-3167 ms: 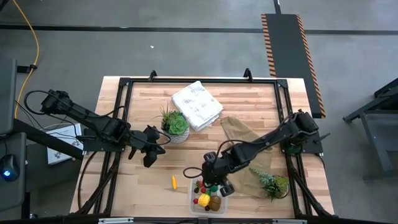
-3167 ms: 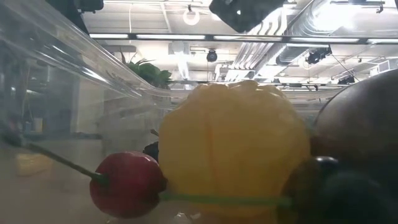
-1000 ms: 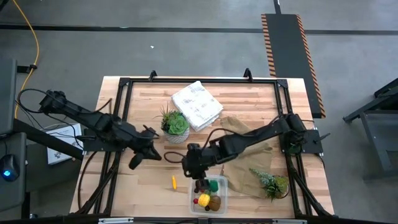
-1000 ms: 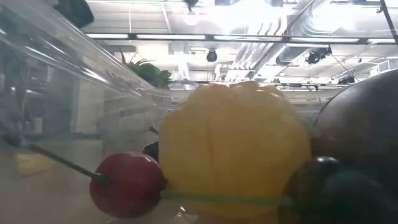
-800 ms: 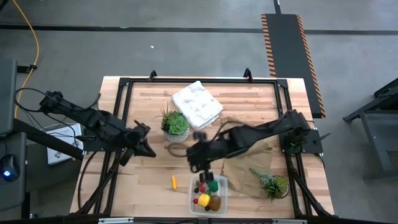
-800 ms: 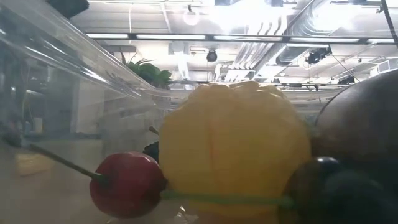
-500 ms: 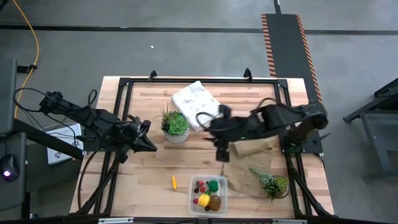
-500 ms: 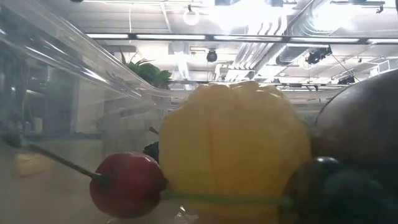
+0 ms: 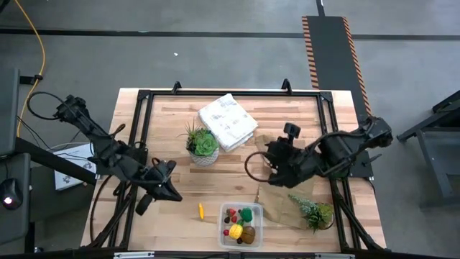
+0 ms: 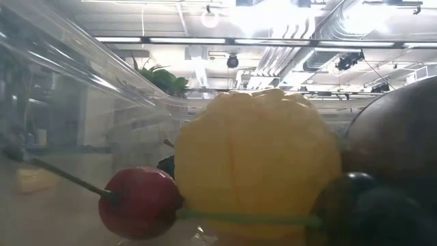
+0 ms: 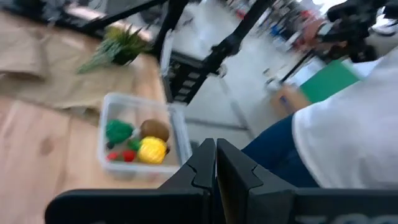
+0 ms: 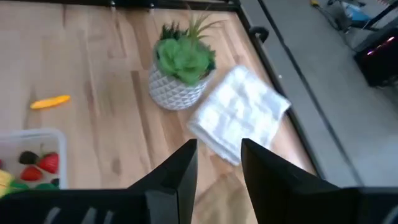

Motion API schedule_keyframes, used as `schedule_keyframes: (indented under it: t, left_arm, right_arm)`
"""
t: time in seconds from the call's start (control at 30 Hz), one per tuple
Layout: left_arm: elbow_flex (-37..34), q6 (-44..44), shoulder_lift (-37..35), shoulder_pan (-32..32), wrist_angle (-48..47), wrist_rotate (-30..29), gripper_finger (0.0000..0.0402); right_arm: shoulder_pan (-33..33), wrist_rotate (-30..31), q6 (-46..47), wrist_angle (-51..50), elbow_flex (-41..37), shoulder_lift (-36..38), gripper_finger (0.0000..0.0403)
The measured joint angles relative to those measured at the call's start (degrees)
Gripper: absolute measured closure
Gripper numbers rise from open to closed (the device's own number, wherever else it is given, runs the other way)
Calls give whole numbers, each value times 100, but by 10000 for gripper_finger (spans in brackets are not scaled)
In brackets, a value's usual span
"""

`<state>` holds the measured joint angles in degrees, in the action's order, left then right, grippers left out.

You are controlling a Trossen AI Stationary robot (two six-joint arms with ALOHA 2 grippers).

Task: Pick and placing Produce into tupperware
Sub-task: Put the yellow corn into the transparent bin

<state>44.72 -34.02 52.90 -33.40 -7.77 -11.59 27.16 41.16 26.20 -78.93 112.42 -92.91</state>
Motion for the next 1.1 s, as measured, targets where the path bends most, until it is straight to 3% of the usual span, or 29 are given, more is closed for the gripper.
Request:
schedule_keyframes:
  t: [0.17, 0.33, 0.43, 0.57, 0.77, 0.9, 1.1]
  left_arm:
    - [1357, 84, 550, -238, -1765, -419, 397]
    - [2935, 617, 1252, -224, -3445, -445, 396]
    - [3753, 1098, 1656, -224, -4355, -453, 393]
    - [4529, 1323, 2138, -222, -5342, -514, 358]
    - [4875, 1551, 2606, -7, -6114, -693, 268]
    - [4737, 2266, 2762, 376, -6288, -237, 234]
    - [4274, 2988, 2868, 1009, -6269, 712, 225]
  right_arm:
    - [-8, -353, 223, 1786, -2124, 948, 286]
    - [-483, -2120, 342, 3930, -3973, 1963, 286]
    - [-789, -2791, 484, 4424, -4584, 2345, 286]
    - [-1021, -2929, 329, 4527, -4888, 2607, 286]
    - [-1387, -2759, -80, 4194, -4920, 2627, 286]
    - [-1792, -2615, -15, 4064, -5027, 2643, 286]
    - [-2099, -2826, 734, 5668, -6173, 2735, 298]
